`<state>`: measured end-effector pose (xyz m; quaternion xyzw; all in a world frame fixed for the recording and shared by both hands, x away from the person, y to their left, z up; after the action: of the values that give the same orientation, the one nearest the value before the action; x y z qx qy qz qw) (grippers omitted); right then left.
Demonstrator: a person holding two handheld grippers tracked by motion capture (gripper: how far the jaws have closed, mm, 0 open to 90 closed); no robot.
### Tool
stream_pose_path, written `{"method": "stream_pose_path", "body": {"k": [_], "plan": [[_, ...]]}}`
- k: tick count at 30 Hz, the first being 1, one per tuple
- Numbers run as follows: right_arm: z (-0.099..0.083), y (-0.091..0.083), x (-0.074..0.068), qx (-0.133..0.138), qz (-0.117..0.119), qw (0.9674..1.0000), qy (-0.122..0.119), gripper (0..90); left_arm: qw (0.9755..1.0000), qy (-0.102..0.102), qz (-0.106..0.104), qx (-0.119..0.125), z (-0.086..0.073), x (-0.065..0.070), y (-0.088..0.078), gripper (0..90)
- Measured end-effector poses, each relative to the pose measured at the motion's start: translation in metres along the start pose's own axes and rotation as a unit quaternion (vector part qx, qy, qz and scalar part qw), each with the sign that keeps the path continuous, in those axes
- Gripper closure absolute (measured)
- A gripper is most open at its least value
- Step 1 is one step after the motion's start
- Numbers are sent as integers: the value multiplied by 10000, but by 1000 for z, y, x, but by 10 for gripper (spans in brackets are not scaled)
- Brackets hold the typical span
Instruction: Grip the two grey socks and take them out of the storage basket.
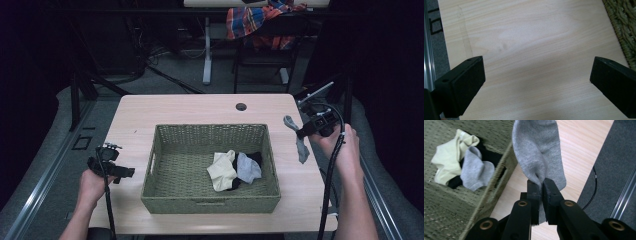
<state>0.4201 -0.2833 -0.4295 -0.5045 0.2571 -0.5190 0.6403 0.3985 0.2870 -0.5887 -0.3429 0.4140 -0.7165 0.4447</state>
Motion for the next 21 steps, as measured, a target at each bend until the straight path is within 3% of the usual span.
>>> {"method": "stream_pose_path", "body": {"k": [4, 11, 13, 21], "plan": [[-6, 11, 8, -124, -11, 9998, 151, 849, 10000, 21, 1, -6, -1, 1, 0, 2], [-9, 27, 10, -286, 19, 9994, 185, 849, 10000, 22, -37, 9, 1, 1, 1, 2], [-9, 30, 11, -273, 147, 9994, 172, 850, 10000, 0, -35, -24, 1, 0, 2, 2], [-14, 56, 14, -546, 93, 9982, 234, 849, 10000, 26, -5, -1, 3, 2, 2, 2]]}}
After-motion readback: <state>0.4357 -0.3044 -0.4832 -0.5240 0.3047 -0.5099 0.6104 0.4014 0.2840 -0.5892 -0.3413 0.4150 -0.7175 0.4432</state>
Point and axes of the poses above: each handheld gripper's, and its own axes: y roughly forward along the jaws, z roughly out of its top, x roughly to its right, the point moved 7 cm from there along y, roughly forward along the jaws, and after that the axes turned 11 degrees about -z, right-handed, at the moved point
